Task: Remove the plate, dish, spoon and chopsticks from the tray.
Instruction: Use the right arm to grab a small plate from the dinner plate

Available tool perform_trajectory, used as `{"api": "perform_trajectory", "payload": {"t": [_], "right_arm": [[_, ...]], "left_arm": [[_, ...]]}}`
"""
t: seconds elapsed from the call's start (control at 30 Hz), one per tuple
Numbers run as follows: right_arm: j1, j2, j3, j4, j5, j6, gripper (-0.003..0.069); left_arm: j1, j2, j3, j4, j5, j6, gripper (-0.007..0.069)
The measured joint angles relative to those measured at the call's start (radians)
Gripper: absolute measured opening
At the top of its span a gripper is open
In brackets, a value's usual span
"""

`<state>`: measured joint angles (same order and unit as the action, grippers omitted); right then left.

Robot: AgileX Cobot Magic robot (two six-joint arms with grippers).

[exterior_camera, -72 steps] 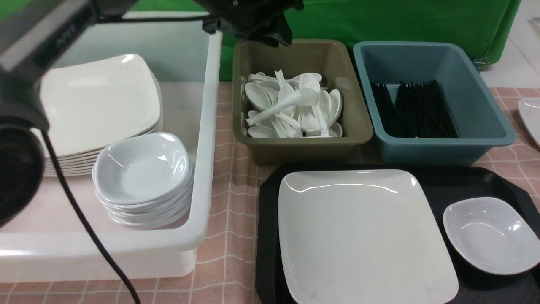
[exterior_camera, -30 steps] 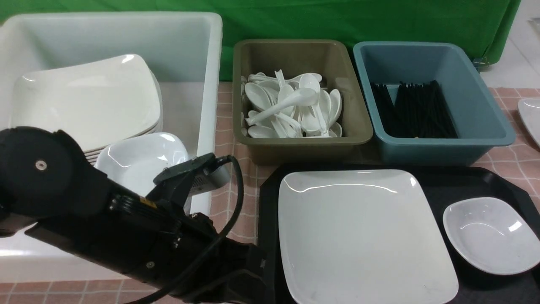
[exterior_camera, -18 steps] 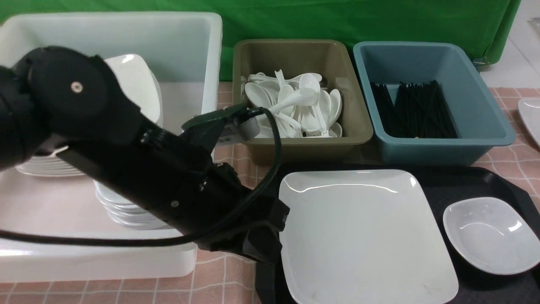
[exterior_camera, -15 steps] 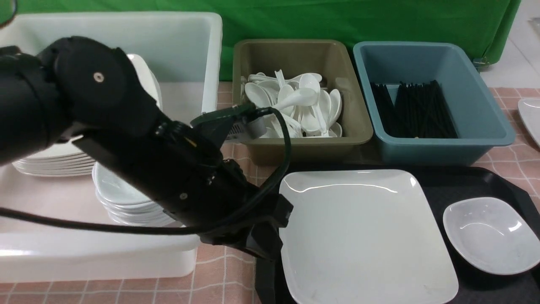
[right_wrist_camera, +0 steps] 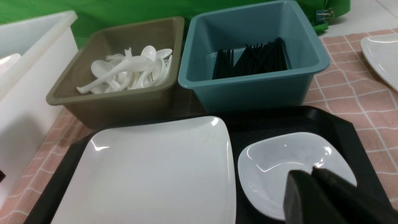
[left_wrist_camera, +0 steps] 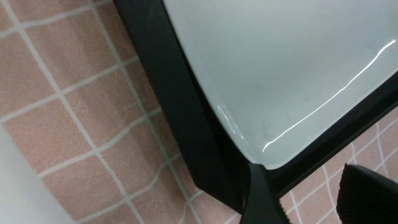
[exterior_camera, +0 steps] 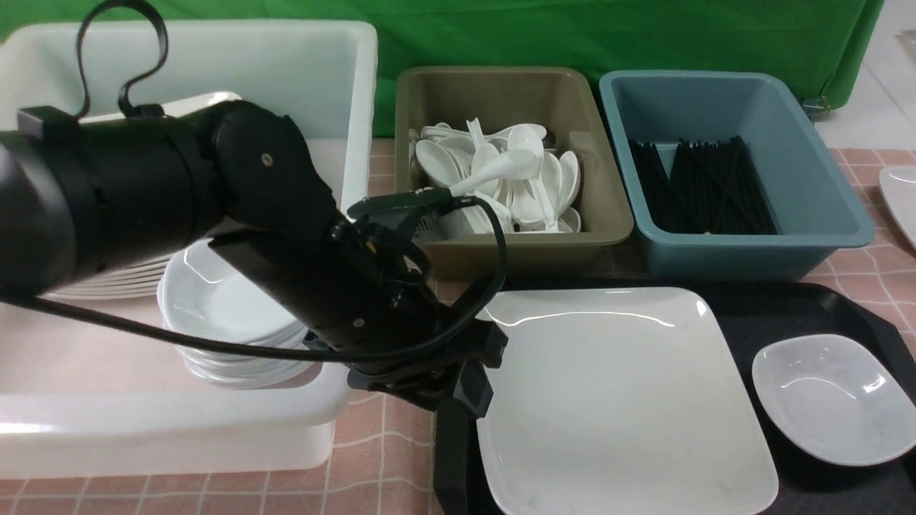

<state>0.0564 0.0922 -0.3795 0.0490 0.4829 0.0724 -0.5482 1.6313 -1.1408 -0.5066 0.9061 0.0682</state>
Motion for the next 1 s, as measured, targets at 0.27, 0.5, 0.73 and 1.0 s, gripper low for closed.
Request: {"api": "perform_trajectory", "payload": {"t": [0.27, 0.5, 0.73, 1.0], "right_arm": [[0.0, 0.0, 0.0, 0.0, 0.001, 0.0, 0.0099], [0.0, 0.0, 0.0, 0.0, 0.001, -0.002, 0.0108], [0.0, 0.0, 0.0, 0.0, 0.001, -0.003, 0.0119], [0.0, 0.0, 0.0, 0.0, 0.019, -0.008, 0.0123]], "left_arm": [[-0.202, 0.043, 0.01, -0.066, 0.129, -0.002, 0.0306], [-0.293, 0.044, 0.01, -0.043, 0.058, -0.043, 0.0259], [-0.303, 0.044, 0.01, 0.142, 0.084, -0.049, 0.0132], [-0.303, 0.021, 0.007, 0.189, 0.101, -0.079, -0.0003]]}}
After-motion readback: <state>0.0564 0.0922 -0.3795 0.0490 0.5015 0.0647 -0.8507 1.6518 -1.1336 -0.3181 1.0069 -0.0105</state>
